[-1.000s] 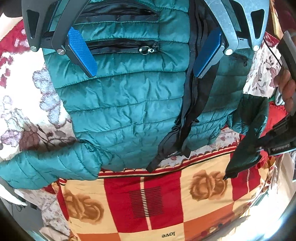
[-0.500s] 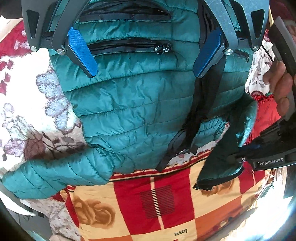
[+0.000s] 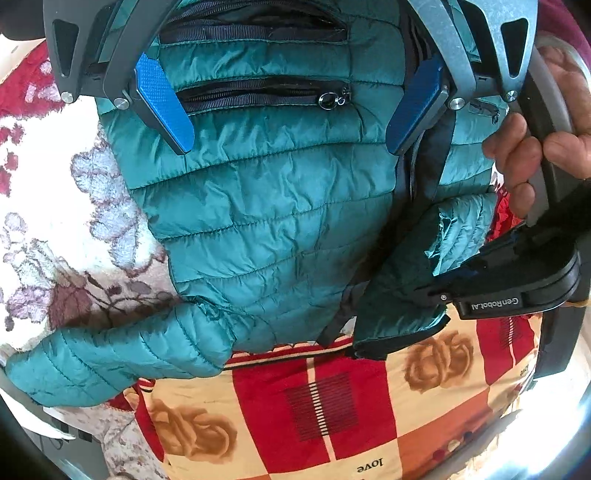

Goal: Fold large clothes
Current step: 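Lift the sleeve with the left gripper and carry it across the jacket body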

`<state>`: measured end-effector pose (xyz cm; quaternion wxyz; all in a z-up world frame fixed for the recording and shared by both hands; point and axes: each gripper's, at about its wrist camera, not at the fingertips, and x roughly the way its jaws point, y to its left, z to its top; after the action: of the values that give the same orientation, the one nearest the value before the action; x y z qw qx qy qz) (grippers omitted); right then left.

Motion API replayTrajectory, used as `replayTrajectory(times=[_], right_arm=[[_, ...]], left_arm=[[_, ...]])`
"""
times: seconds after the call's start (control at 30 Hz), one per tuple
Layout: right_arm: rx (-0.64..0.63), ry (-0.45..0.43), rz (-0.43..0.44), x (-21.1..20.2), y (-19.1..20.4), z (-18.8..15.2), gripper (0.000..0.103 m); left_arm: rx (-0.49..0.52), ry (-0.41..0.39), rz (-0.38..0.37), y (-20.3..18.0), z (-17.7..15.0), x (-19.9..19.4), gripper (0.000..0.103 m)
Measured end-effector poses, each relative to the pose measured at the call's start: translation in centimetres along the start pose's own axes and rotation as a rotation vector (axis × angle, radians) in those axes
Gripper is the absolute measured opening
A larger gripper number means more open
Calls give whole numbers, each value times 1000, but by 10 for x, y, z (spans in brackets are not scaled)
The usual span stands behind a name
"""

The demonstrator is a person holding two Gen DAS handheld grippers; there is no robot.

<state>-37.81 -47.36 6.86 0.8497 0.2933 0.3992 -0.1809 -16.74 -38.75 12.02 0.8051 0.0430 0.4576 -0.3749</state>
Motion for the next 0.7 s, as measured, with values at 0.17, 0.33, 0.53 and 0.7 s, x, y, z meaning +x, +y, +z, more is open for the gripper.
replayTrajectory(times=[0.17, 0.33, 0.53, 0.7], right_arm=[[-2, 8, 4, -1, 1, 0, 103], [-10, 12, 1, -5, 0, -2, 103], [14, 15, -6, -7, -9, -2, 103], [30, 11, -5, -11, -14, -3, 103]], left_arm=[[-15, 28, -18, -2, -1, 13, 10], [3, 71, -28, -9, -6, 28, 10], [26, 112, -35, -14, -13, 39, 11], [18, 157, -71, -14, -18, 45, 19]])
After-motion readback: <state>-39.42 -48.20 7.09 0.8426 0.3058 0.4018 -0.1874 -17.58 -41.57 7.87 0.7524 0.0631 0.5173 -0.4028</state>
